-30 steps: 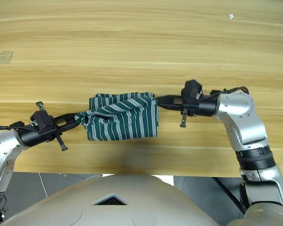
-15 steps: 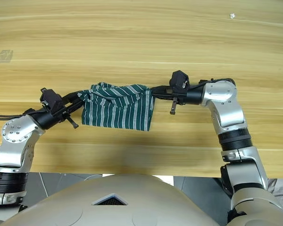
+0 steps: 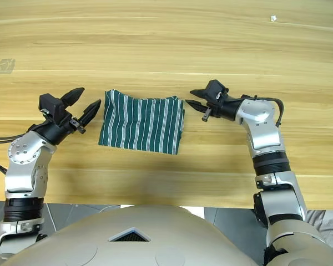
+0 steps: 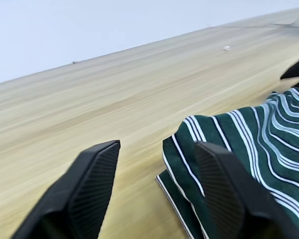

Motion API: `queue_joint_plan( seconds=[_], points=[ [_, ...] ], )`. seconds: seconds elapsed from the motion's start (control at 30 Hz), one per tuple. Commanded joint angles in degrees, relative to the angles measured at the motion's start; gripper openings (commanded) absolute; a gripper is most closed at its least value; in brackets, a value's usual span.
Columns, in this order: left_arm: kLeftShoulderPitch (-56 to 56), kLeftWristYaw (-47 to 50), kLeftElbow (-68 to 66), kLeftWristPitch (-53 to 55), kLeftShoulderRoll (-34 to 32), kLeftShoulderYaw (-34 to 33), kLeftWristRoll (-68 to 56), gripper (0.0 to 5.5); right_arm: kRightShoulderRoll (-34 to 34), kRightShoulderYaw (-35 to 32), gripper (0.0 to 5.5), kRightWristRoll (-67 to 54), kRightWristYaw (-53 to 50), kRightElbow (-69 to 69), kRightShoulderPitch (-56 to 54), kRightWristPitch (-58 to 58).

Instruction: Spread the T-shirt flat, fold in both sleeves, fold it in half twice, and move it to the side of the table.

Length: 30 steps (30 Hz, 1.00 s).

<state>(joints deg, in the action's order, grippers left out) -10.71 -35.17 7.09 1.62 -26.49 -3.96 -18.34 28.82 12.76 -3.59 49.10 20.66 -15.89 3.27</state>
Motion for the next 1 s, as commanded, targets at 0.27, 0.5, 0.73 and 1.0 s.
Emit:
queue_joint_plan(
  seconds=[0.27,0.5,0.73,1.0],
  points=[
    [2.3,16.2,-3.3,-6.8,10.9,-6.4,3.6,3.84,-9.4,-1.5,1.35,-8.3,3.3,-9.3,3.0,13.1],
    [5.7,25.4,-8.4,-12.5,19.6,-6.6,5.8,3.84,-13.2,10.0,1.35,9.7,0.4,1.1,-4.4,29.6],
    [7.8,25.9,-13.3,-14.6,20.4,-6.2,7.1,3.84,-21.0,13.2,1.35,13.5,-5.1,12.1,-12.0,34.8],
    [7.6,26.0,-13.6,-14.8,20.7,-4.8,8.4,3.84,-23.0,15.8,1.35,20.1,-10.4,28.2,-16.1,37.2]
  ],
)
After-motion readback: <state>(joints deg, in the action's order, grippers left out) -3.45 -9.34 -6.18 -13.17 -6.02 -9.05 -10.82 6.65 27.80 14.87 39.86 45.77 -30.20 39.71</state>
